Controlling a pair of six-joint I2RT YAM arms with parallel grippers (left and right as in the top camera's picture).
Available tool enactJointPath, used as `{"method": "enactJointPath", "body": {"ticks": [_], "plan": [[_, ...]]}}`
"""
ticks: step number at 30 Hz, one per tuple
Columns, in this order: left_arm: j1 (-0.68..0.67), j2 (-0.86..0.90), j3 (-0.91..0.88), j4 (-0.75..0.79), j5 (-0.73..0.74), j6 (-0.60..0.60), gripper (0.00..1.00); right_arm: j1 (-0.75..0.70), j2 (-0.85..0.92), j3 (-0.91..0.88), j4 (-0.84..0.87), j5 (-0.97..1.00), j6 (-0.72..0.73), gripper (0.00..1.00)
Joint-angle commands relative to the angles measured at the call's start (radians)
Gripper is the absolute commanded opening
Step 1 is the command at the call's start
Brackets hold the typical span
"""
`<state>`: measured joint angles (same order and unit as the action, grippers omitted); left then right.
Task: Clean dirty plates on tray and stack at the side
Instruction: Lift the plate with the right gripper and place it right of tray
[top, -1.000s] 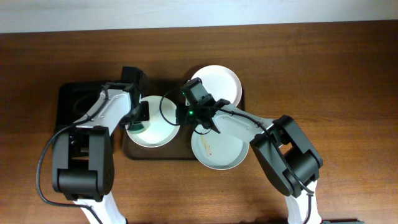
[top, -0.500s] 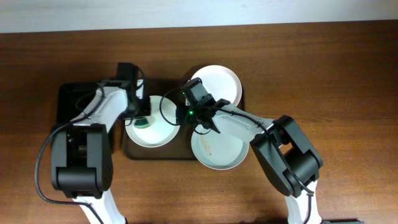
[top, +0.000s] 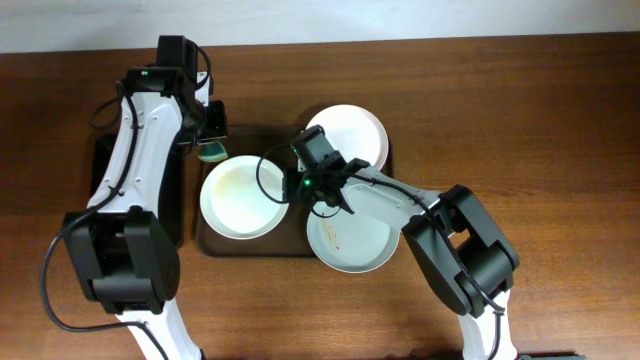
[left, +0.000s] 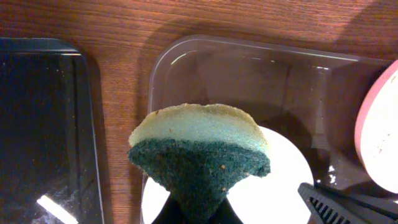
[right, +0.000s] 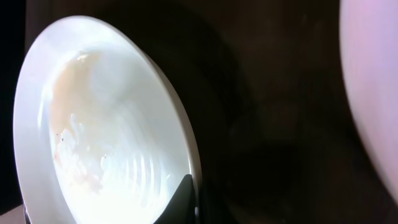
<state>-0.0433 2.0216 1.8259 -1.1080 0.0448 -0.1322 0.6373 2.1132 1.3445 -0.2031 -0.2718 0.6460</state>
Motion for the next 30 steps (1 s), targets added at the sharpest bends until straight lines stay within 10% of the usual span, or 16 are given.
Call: {"method": "enactJointPath", "body": {"ticks": [1, 13, 19, 30], "plan": [[0.001, -0.005, 0.011, 0.0, 0.016, -0.009, 0.01, 0.002, -0.086, 0.042, -0.061, -0.017, -0.084, 0.04], [0.0, 0.017, 0.011, 0.006, 0.016, -0.01, 0.01, 0.134, -0.341, 0.143, -0.54, 0.943, -0.257, 0.04], [0.0, 0.022, 0.011, 0.008, 0.016, -0.01, 0.01, 0.315, -0.339, 0.142, -0.506, 1.401, -0.256, 0.04], [0.0, 0.022, 0.011, 0.008, 0.016, -0.01, 0.01, 0.384, -0.339, 0.142, -0.447, 1.68, -0.29, 0.04]]}}
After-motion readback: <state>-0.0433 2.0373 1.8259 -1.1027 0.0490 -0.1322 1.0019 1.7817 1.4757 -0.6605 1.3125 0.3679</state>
